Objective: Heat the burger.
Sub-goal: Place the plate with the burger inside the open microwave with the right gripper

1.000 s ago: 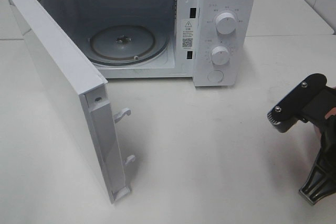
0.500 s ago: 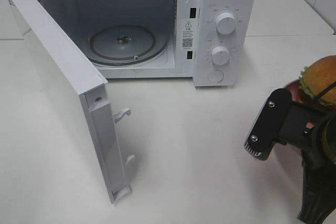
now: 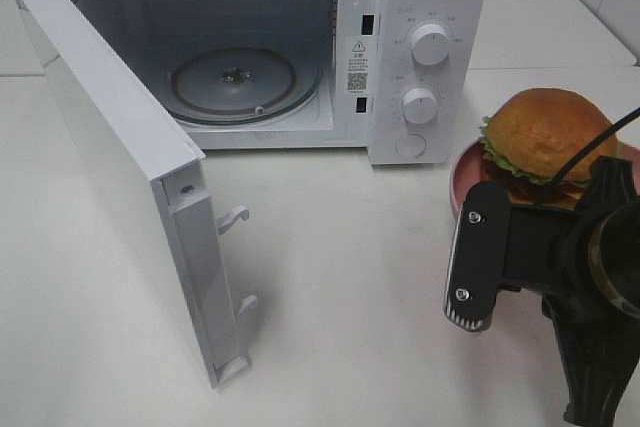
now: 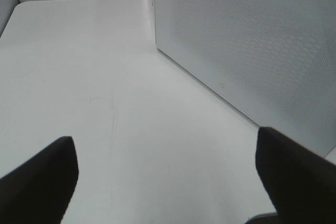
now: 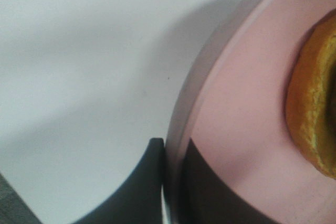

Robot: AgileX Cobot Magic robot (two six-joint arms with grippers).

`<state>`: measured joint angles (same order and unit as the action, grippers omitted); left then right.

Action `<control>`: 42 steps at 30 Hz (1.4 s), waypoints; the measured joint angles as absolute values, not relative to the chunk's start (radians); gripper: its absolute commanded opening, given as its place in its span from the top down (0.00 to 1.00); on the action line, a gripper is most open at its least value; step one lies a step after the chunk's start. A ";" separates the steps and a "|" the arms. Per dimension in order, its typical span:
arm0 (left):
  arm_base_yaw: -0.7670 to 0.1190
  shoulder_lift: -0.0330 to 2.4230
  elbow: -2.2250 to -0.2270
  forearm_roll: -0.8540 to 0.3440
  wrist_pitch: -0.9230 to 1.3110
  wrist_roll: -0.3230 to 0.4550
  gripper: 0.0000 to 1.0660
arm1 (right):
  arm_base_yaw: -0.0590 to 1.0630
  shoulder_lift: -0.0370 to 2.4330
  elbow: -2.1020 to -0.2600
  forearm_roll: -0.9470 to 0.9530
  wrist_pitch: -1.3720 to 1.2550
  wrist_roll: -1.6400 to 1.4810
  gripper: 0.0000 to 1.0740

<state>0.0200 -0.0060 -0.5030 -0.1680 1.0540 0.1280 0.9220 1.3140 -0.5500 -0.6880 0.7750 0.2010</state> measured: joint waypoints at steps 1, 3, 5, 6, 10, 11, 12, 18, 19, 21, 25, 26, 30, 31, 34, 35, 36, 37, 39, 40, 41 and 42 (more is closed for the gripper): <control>0.020 -0.006 -0.503 -0.168 1.054 0.128 0.21 | 0.922 1.314 -0.550 -0.696 0.766 0.187 1.00; 0.020 -0.006 -0.503 -0.168 1.054 0.128 0.21 | 0.922 1.314 -0.550 -0.703 0.749 0.157 1.00; 0.020 -0.006 -0.503 -0.168 1.054 0.128 0.21 | 0.922 1.314 -0.550 -0.704 0.739 0.141 1.00; 0.020 -0.006 -0.503 -0.168 1.054 0.128 0.21 | 0.922 1.314 -0.550 -0.704 0.729 0.114 1.00; 0.020 -0.006 -0.503 -0.168 1.054 0.128 0.21 | 0.922 1.314 -0.550 -0.704 0.712 0.045 1.00; 0.020 -0.006 -0.503 -0.168 1.054 0.128 0.21 | 0.922 1.314 -0.550 -0.704 0.712 0.045 1.00; 0.020 -0.006 -0.503 -0.168 1.054 0.128 0.21 | 0.922 1.314 -0.550 -0.704 0.705 0.018 1.00; 0.020 -0.006 -0.503 -0.168 1.054 0.128 0.21 | 0.922 1.314 -0.550 -0.704 0.648 -0.057 1.00; 0.020 -0.006 -0.503 -0.168 1.054 0.128 0.21 | 0.922 1.314 -0.550 -0.704 0.648 -0.057 1.00; 0.020 -0.006 -0.503 -0.168 1.054 0.128 0.21 | 0.922 1.314 -0.550 -0.704 0.630 -0.121 1.00; 0.020 -0.006 -0.503 -0.168 1.054 0.128 0.21 | 0.922 1.314 -0.550 -0.704 0.596 -0.216 1.00; 0.020 -0.006 -0.503 -0.168 1.054 0.128 0.21 | 0.922 1.314 -0.550 -0.705 0.579 -0.250 1.00; 0.020 -0.006 -0.503 -0.168 1.054 0.128 0.21 | 0.922 1.314 -0.549 -0.705 0.552 -0.293 1.00; 0.020 -0.006 -0.503 -0.168 1.054 0.128 0.21 | 0.922 1.314 -0.549 -0.705 0.524 -0.318 1.00; 0.020 -0.006 -0.503 -0.168 1.054 0.128 0.21 | 0.922 1.314 -0.549 -0.701 0.494 -0.346 1.00; 0.020 -0.006 -0.503 -0.168 1.054 0.128 0.21 | 0.922 1.314 -0.549 -0.697 0.481 -0.364 1.00; 0.020 -0.006 -0.503 -0.168 1.054 0.128 0.21 | 0.922 1.314 -0.549 -0.688 0.465 -0.400 1.00; 0.020 -0.006 -0.503 -0.168 1.054 0.128 0.21 | 0.922 1.314 -0.549 -0.688 0.465 -0.400 1.00; 0.020 -0.006 -0.503 -0.168 1.054 0.128 0.21 | 0.922 1.314 -0.549 -0.667 0.455 -0.445 1.00; 0.020 -0.006 -0.503 -0.168 1.054 0.128 0.21 | 0.922 1.315 -0.549 -0.650 0.453 -0.471 1.00; 0.020 -0.006 -0.503 -0.168 1.054 0.128 0.21 | 0.919 1.315 -0.549 -0.612 0.453 -0.519 1.00; 0.020 -0.006 -0.503 -0.168 1.054 0.128 0.21 | 0.919 1.315 -0.549 -0.612 0.453 -0.519 1.00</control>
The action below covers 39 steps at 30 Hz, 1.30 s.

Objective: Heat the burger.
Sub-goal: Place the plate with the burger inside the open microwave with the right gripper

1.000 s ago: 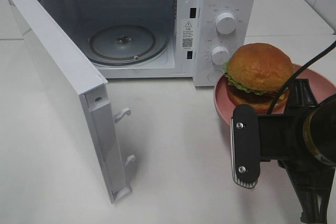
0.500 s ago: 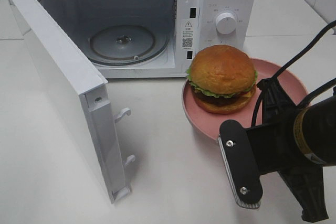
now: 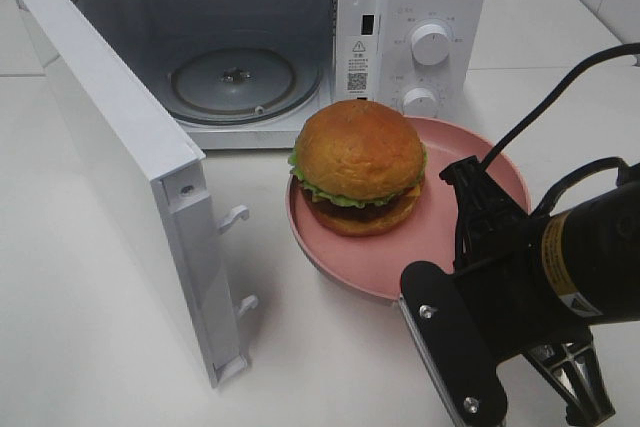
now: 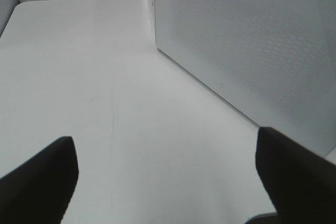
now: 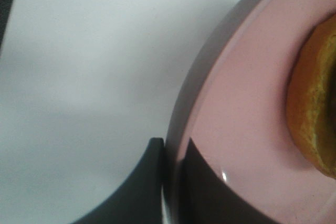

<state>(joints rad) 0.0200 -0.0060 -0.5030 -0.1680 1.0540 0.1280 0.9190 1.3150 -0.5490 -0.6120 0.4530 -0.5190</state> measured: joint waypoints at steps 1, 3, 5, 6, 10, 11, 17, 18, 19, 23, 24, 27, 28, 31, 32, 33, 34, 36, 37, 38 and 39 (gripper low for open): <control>0.020 -0.006 -0.503 -0.168 1.054 0.128 0.21 | 0.901 1.315 -0.549 -0.564 0.453 -0.573 1.00; 0.020 -0.006 -0.503 -0.168 1.054 0.128 0.21 | 0.887 1.315 -0.550 -0.541 0.452 -0.605 1.00; 0.020 -0.006 -0.503 -0.168 1.054 0.128 0.21 | 0.857 1.316 -0.557 -0.507 0.454 -0.667 1.00; 0.020 -0.006 -0.503 -0.168 1.054 0.128 0.21 | 0.827 1.316 -0.571 -0.476 0.459 -0.719 1.00; 0.020 -0.006 -0.503 -0.168 1.054 0.128 0.21 | 0.783 1.317 -0.597 -0.411 0.458 -0.818 1.00; 0.020 -0.006 -0.503 -0.168 1.054 0.128 0.21 | 0.769 1.317 -0.604 -0.389 0.458 -0.852 1.00; 0.020 -0.006 -0.503 -0.168 1.054 0.128 0.21 | 0.685 1.317 -0.646 -0.206 0.460 -1.144 1.00; 0.020 -0.006 -0.503 -0.168 1.054 0.128 0.21 | 0.685 1.317 -0.646 -0.206 0.460 -1.144 1.00; 0.020 -0.006 -0.503 -0.168 1.054 0.128 0.21 | 0.660 1.318 -0.650 -0.162 0.460 -1.212 1.00; 0.020 -0.006 -0.503 -0.168 1.054 0.128 0.21 | 0.621 1.336 -0.658 -0.083 0.467 -1.352 1.00; 0.020 -0.006 -0.503 -0.168 1.054 0.128 0.21 | 0.621 1.336 -0.658 -0.083 0.467 -1.352 1.00; 0.020 -0.006 -0.503 -0.168 1.054 0.128 0.21 | 0.605 1.371 -0.683 0.000 0.483 -1.458 1.00; 0.020 -0.006 -0.503 -0.168 1.054 0.128 0.21 | 0.605 1.379 -0.689 0.012 0.485 -1.475 1.00; 0.020 -0.006 -0.503 -0.168 1.054 0.128 0.21 | 0.605 1.412 -0.722 0.016 0.485 -1.504 1.00; 0.020 -0.006 -0.503 -0.168 1.054 0.128 0.21 | 0.605 1.412 -0.722 0.016 0.485 -1.504 1.00; 0.020 -0.006 -0.503 -0.168 1.054 0.128 0.21 | 0.605 1.419 -0.730 0.016 0.485 -1.504 1.00; 0.020 -0.006 -0.503 -0.168 1.054 0.128 0.21 | 0.605 1.419 -0.730 0.016 0.485 -1.504 1.00; 0.020 -0.006 -0.503 -0.168 1.054 0.128 0.21 | 0.604 1.449 -0.757 0.016 0.484 -1.507 1.00; 0.020 -0.006 -0.503 -0.168 1.054 0.128 0.21 | 0.604 1.449 -0.757 0.016 0.484 -1.507 1.00; 0.020 -0.006 -0.503 -0.168 1.054 0.128 0.21 | 0.604 1.475 -0.777 0.017 0.483 -1.508 1.00; 0.020 -0.006 -0.503 -0.168 1.054 0.128 0.21 | 0.604 1.487 -0.788 0.017 0.483 -1.508 1.00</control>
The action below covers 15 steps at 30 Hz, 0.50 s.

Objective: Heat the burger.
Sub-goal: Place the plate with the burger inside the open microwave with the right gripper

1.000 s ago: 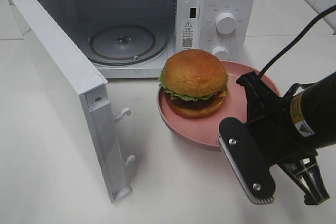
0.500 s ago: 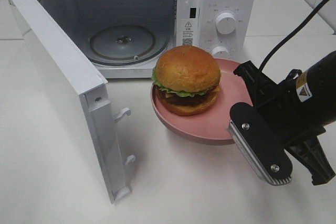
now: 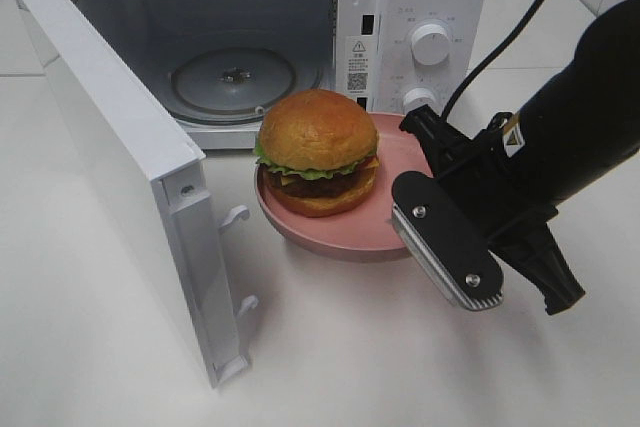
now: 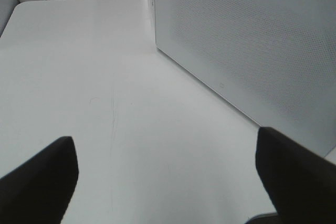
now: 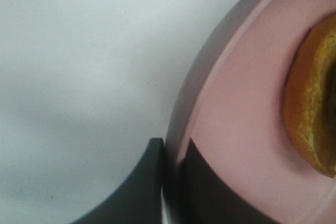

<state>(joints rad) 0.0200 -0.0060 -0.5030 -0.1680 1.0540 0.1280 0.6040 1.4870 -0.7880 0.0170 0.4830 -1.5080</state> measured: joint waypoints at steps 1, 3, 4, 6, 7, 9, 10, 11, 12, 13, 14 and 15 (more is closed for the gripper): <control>0.020 -0.006 -0.503 -0.168 1.054 0.128 0.21 | 0.604 1.487 -0.788 0.017 0.483 -1.508 1.00; 0.020 -0.006 -0.503 -0.168 1.054 0.128 0.21 | 0.604 1.509 -0.808 0.017 0.483 -1.509 1.00; 0.020 -0.006 -0.503 -0.168 1.054 0.128 0.21 | 0.604 1.528 -0.829 0.017 0.484 -1.509 1.00; 0.020 -0.006 -0.503 -0.168 1.054 0.128 0.21 | 0.604 1.548 -0.853 0.017 0.484 -1.509 1.00; 0.020 -0.006 -0.503 -0.168 1.054 0.128 0.21 | 0.604 1.558 -0.864 0.017 0.484 -1.509 1.00; 0.020 -0.006 -0.503 -0.168 1.054 0.128 0.21 | 0.604 1.575 -0.885 0.018 0.485 -1.509 1.00; 0.020 -0.006 -0.503 -0.168 1.054 0.128 0.21 | 0.604 1.584 -0.896 0.021 0.486 -1.509 1.00; 0.020 -0.006 -0.503 -0.168 1.054 0.128 0.21 | 0.609 1.604 -0.917 0.020 0.486 -1.510 1.00; 0.020 -0.006 -0.503 -0.168 1.054 0.128 0.21 | 0.609 1.604 -0.917 0.020 0.486 -1.510 1.00; 0.020 -0.006 -0.503 -0.168 1.054 0.128 0.21 | 0.618 1.622 -0.939 0.013 0.484 -1.510 1.00; 0.020 -0.006 -0.503 -0.168 1.054 0.128 0.21 | 0.618 1.622 -0.939 0.013 0.484 -1.510 1.00; 0.020 -0.006 -0.503 -0.168 1.054 0.128 0.21 | 0.620 1.633 -0.950 0.008 0.484 -1.510 1.00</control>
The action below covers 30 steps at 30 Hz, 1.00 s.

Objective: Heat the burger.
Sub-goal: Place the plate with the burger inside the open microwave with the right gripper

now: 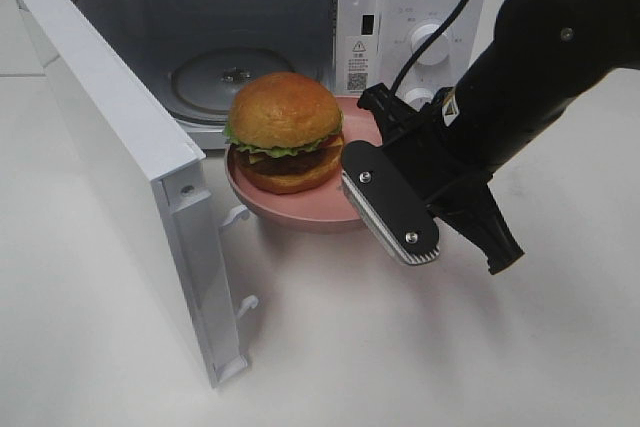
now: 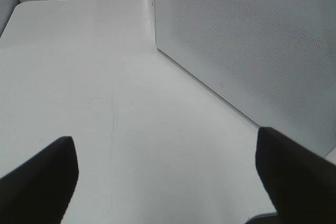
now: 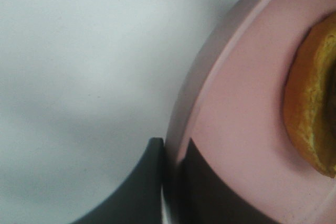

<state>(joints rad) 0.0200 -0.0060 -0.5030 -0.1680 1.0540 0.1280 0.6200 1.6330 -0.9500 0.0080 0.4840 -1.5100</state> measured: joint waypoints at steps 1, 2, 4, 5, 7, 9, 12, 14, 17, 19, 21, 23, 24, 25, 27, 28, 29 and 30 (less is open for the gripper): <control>0.020 -0.006 -0.503 -0.168 1.054 0.128 0.21 | 0.620 1.633 -0.950 0.008 0.484 -1.510 1.00; 0.020 -0.006 -0.503 -0.168 1.054 0.128 0.21 | 0.622 1.654 -0.971 0.006 0.484 -1.510 1.00; 0.020 -0.006 -0.503 -0.168 1.054 0.128 0.21 | 0.623 1.674 -0.994 0.006 0.484 -1.510 1.00; 0.020 -0.006 -0.503 -0.168 1.054 0.128 0.21 | 0.624 1.686 -1.007 0.006 0.484 -1.510 1.00; 0.020 -0.006 -0.503 -0.168 1.054 0.128 0.21 | 0.624 1.706 -1.029 0.006 0.482 -1.510 1.00; 0.020 -0.006 -0.503 -0.168 1.054 0.128 0.21 | 0.624 1.726 -1.051 0.006 0.485 -1.510 1.00; 0.020 -0.006 -0.503 -0.168 1.054 0.128 0.21 | 0.629 1.751 -1.078 0.006 0.491 -1.510 1.00; 0.020 -0.006 -0.503 -0.168 1.054 0.128 0.21 | 0.631 1.775 -1.105 0.007 0.492 -1.511 1.00; 0.020 -0.006 -0.503 -0.168 1.054 0.128 0.21 | 0.631 1.792 -1.123 0.009 0.496 -1.511 1.00; 0.020 -0.006 -0.503 -0.168 1.054 0.128 0.21 | 0.632 1.813 -1.149 0.013 0.506 -1.511 1.00; 0.020 -0.006 -0.503 -0.168 1.054 0.128 0.21 | 0.632 1.825 -1.165 0.014 0.510 -1.512 1.00; 0.020 -0.006 -0.503 -0.168 1.054 0.128 0.21 | 0.632 1.831 -1.175 0.014 0.511 -1.512 1.00; 0.020 -0.006 -0.503 -0.168 1.054 0.128 0.21 | 0.633 1.844 -1.196 0.014 0.513 -1.512 1.00; 0.020 -0.006 -0.503 -0.168 1.054 0.128 0.21 | 0.633 1.844 -1.196 0.014 0.513 -1.512 1.00; 0.020 -0.006 -0.503 -0.168 1.054 0.128 0.21 | 0.634 1.871 -1.227 0.000 0.510 -1.511 1.00; 0.020 -0.006 -0.503 -0.168 1.054 0.128 0.21 | 0.634 1.871 -1.227 0.000 0.510 -1.511 1.00; 0.020 -0.006 -0.503 -0.168 1.054 0.128 0.21 | 0.635 1.886 -1.246 0.000 0.509 -1.510 1.00; 0.020 -0.006 -0.503 -0.168 1.054 0.128 0.21 | 0.635 1.886 -1.246 0.000 0.509 -1.510 1.00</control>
<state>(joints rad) 0.0200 -0.0060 -0.5030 -0.1680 1.0540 0.1280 0.6350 1.8860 -1.2460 0.0000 0.5090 -1.5100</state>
